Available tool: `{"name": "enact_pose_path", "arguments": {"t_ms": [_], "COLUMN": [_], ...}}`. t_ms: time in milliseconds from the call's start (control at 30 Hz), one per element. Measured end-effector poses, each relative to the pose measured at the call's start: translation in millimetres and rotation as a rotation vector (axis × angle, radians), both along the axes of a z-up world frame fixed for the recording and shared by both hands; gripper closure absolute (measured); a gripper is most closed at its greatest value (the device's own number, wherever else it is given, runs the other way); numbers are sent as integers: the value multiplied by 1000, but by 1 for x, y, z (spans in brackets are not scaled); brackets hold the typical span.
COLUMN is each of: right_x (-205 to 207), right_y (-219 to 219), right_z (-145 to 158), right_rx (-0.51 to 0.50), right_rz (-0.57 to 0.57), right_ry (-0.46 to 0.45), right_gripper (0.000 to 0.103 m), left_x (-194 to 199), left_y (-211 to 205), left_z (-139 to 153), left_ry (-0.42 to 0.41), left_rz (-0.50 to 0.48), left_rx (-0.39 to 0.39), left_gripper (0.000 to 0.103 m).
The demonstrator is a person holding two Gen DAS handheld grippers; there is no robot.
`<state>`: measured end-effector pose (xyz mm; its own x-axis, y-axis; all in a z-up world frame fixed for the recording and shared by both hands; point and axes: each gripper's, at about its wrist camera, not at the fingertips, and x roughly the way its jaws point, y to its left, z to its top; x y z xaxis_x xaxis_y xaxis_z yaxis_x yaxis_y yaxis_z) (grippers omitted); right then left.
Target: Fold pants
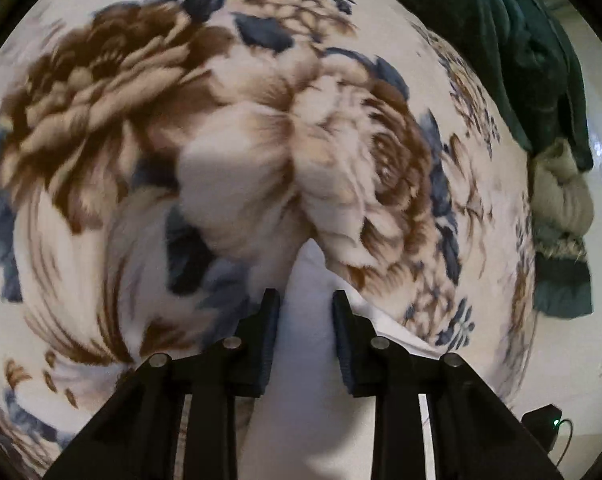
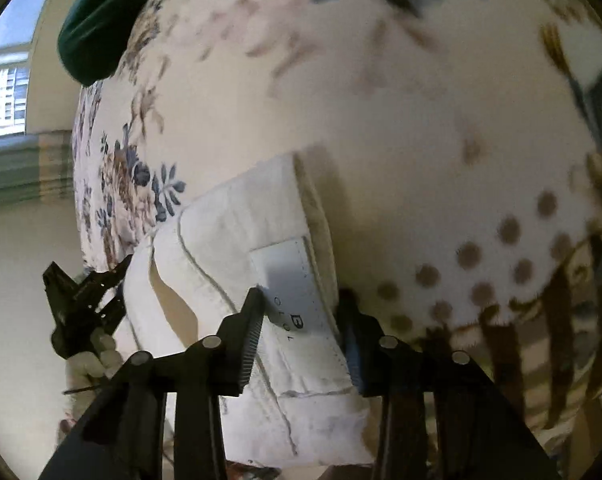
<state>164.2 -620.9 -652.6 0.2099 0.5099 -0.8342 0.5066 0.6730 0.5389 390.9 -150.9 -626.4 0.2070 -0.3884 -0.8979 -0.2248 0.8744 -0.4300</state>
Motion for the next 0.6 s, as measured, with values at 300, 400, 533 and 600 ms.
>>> {"name": "enact_pose_path", "arguments": {"t_ms": [300,400,533,600], "right_x": [8,-12,-49,-68], "right_y": [3,-3,-3,-1], "right_z": [12,18,21,18], "right_rx": [-79,-43,19,53], "right_rz": [97,69,-12,-71], "right_ry": [13,34,61,92], "right_gripper": [58,45,43,35], "left_x": [-3,-18,-58,-84], "left_y": [3,1,-18,-31], "left_z": [31,59,82,85], "left_ry": [-8,-48,-74,-73], "left_rz": [-21,-65,-164,-219], "left_rx": [29,135,307,386], "left_gripper": [75,59,20,20]}}
